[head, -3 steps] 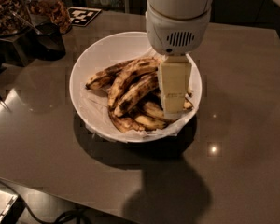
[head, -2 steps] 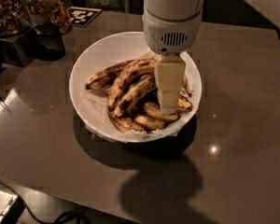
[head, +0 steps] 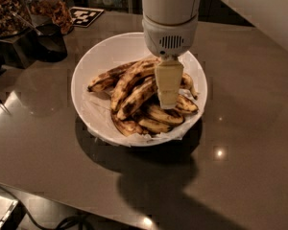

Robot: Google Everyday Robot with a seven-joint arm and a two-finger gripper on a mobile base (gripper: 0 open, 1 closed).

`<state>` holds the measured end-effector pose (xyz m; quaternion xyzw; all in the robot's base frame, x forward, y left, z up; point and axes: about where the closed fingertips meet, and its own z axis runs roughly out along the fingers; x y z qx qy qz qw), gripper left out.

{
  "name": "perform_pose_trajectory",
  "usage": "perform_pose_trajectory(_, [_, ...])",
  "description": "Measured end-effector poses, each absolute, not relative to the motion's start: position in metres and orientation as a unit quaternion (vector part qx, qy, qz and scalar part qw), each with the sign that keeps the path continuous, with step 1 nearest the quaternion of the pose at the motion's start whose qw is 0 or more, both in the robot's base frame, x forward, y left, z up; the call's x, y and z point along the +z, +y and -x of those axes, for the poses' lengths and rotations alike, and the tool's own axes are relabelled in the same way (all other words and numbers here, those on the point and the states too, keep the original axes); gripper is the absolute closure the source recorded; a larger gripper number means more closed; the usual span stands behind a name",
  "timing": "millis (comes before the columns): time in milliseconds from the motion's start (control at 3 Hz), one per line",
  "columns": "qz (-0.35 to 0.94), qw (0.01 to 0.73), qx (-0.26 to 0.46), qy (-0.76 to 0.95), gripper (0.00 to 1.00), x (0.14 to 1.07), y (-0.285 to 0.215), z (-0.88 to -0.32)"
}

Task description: Pick banana from white bowl

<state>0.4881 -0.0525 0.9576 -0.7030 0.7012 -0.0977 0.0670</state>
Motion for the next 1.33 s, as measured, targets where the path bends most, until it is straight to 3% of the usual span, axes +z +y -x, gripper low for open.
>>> perform_pose_trajectory(1333, [0.716, 0.031, -0.092, 0.692, 0.32, 0.926, -0.042, -0.489])
